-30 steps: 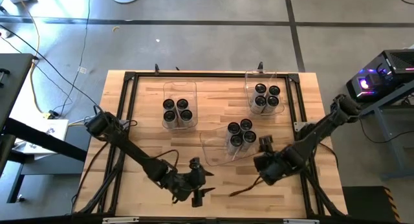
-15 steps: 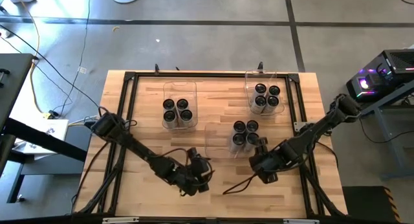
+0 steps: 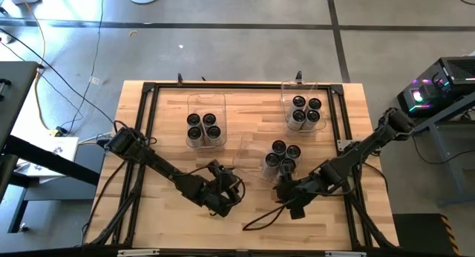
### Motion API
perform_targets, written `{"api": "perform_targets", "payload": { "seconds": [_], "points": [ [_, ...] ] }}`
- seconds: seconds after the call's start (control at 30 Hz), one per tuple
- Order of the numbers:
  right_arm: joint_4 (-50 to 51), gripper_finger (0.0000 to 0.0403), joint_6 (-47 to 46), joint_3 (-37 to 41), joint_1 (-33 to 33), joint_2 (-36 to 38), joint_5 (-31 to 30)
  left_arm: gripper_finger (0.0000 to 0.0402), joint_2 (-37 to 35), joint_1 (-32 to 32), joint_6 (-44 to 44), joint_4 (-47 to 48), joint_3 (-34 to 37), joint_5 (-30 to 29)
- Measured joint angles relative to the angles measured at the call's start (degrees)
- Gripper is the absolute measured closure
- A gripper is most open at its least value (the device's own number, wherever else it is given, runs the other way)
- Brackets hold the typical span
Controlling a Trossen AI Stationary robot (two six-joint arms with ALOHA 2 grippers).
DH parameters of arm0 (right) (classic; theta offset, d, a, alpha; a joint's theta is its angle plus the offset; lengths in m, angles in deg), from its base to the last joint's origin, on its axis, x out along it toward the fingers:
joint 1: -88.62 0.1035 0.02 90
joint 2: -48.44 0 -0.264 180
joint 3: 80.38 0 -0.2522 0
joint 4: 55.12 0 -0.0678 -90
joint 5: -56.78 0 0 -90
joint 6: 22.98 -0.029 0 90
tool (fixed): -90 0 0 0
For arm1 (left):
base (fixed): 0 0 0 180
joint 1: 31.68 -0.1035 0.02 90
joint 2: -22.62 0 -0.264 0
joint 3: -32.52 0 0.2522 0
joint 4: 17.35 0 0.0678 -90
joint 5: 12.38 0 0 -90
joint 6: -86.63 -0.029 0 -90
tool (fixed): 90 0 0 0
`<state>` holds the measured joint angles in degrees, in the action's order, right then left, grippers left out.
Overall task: Sort soda cans
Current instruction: Move the bottom transparent bin between the two transparent bins
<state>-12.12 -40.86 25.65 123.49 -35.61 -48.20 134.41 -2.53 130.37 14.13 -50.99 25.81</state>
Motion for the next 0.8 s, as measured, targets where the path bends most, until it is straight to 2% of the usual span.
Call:
{"api": "perform_targets", "payload": {
  "seconds": [0.1, 0.27, 0.37, 0.57, 0.67, 0.8],
  "points": [
    [3.9, 0.0202, 0.2, -3.9, 0.6, 0.1, 0.6, 0.0161, 0.0, 0.0, 1.9, 2.2, 0.0, -0.6],
    [22.7, 0.0202, -5.2, -11.6, 3.2, 0.2, 5.3, 0.0161, 0.0, 0.3, 5.3, 4.8, 0.0, -1.2],
    [31.2, 0.0202, -10.2, -11.9, 5.0, 0.3, 4.1, 0.0161, 0.0, 0.8, 5.6, 4.2, 0.0, -1.4],
    [30.3, 0.0202, -12.8, -4.3, 8.0, 0.2, -4.3, 0.0161, 0.0, 0.9, 4.5, 1.4, 0.0, 0.6],
    [29.9, 0.0202, -13.2, -3.4, 8.1, 0.2, -8.1, 0.0161, 0.0, 0.7, 2.4, -0.2, 0.0, 1.5],
    [28.8, 0.0202, -12.1, -3.4, 7.8, 0.2, -9.0, 0.0161, 0.0, 0.2, -0.6, -2.5, 0.0, 1.7]
  ]
}}
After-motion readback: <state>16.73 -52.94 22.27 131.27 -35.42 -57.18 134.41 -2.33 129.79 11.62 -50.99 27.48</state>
